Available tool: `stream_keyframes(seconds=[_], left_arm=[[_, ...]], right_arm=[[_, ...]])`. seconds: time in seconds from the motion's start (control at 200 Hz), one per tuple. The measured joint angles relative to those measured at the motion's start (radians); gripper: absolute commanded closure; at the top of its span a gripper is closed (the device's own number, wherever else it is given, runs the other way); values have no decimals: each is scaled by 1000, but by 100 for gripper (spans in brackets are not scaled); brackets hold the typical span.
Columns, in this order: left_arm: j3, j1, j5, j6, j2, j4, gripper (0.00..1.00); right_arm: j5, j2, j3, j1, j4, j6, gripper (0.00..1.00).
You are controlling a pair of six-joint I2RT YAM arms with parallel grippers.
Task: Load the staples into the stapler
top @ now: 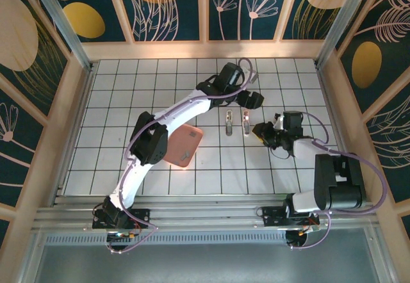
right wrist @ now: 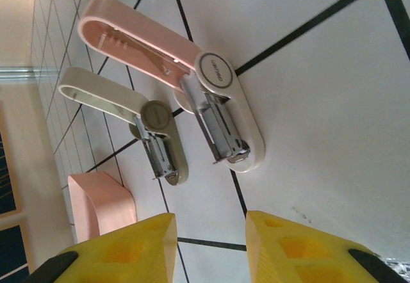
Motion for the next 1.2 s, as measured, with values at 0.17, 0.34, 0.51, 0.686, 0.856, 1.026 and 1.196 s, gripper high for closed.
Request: stream_keyframes(seconds=[0.17,0.34,0.51,0.686,0.856,1.026,1.196], left_arm=[[47,0,27,-28,61,-22,23],[52,0,46,-50,106,-26,24],[52,0,44,-59,120,-34,23],[65,0,35,-65,129,-37,23],[69,0,26,-65,143,-35,22],[78,0,8,-65,166,-37,22],[80,0,6,-65,174,-37,22]], right_arm=[[-5,45,-5,2,23,11,65],[-11,75,-5,8,40,14,65],[-12,93,-5,17,56,14,65],[-15,104,-5,22,64,14,65],[-14,109,-5,26,67,14,65],[-13,122,-5,27,67,14,66],[-10,134,-5,28,67,14,67]])
